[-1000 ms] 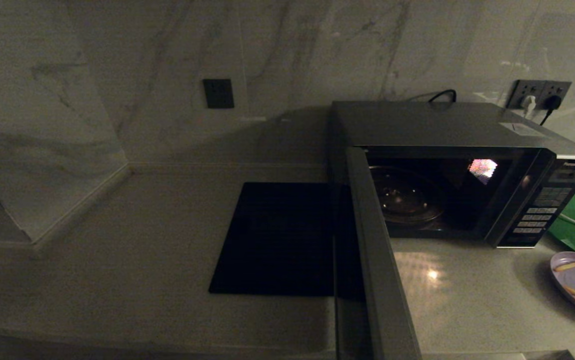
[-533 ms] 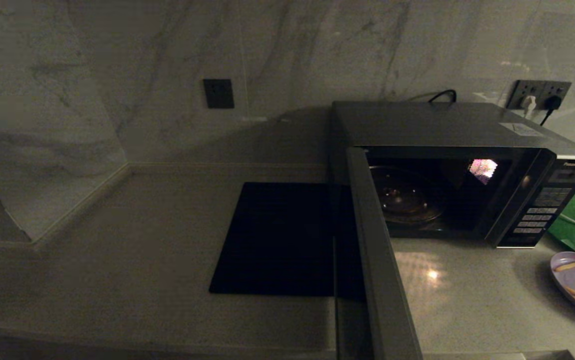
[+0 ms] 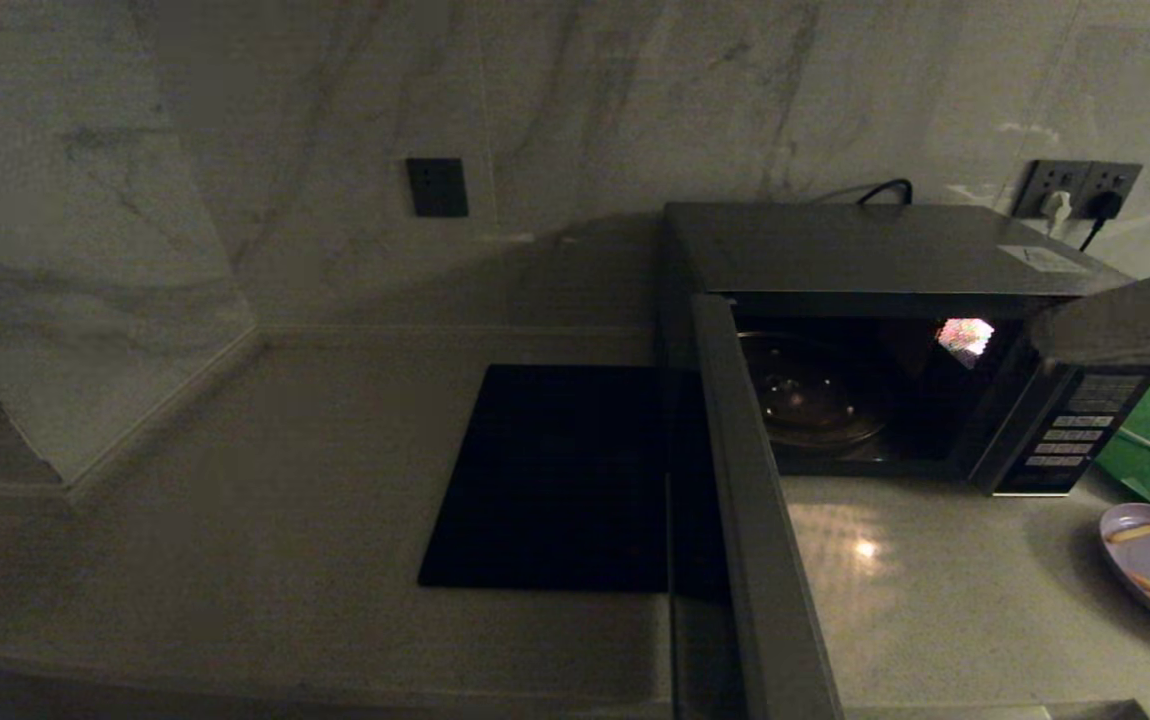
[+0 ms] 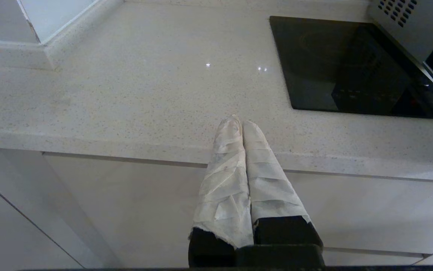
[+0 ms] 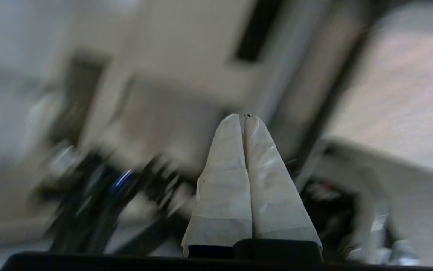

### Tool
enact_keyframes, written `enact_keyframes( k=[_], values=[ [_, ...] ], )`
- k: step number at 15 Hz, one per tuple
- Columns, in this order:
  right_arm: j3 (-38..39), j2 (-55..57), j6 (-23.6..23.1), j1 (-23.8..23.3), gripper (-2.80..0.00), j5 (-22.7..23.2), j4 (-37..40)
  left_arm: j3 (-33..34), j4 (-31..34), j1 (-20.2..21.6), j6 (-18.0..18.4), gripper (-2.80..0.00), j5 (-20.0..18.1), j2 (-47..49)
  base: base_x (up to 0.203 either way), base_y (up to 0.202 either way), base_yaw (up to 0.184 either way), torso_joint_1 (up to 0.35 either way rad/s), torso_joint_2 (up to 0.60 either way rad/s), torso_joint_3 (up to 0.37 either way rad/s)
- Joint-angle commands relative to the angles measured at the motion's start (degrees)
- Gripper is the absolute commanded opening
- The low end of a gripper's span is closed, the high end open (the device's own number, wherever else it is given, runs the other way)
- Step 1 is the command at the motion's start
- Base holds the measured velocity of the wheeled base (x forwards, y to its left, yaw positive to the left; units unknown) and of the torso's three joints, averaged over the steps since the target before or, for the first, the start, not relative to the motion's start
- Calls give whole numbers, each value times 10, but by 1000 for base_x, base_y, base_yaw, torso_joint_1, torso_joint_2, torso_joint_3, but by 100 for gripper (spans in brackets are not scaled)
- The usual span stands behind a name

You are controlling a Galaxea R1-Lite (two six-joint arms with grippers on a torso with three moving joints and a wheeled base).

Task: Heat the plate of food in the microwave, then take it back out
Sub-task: Close the microwave oven

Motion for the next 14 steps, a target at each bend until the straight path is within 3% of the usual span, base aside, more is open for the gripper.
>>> enact_keyframes(
  k=[1, 5, 10, 14],
  values=[
    [-20, 29, 2, 11, -280, 42, 8, 0, 0, 0, 0, -280, 0, 0, 0, 0, 0, 0, 0, 0],
    [-34, 70, -1, 60, -280, 31, 30, 0, 0, 0, 0, -280, 0, 0, 0, 0, 0, 0, 0, 0],
    [-35, 97, -1, 163, -280, -28, 68, 0, 0, 0, 0, -280, 0, 0, 0, 0, 0, 0, 0, 0],
    [-31, 137, 2, 208, -280, -71, 81, 0, 0, 0, 0, -280, 0, 1, 0, 0, 0, 0, 0, 0]
  ],
)
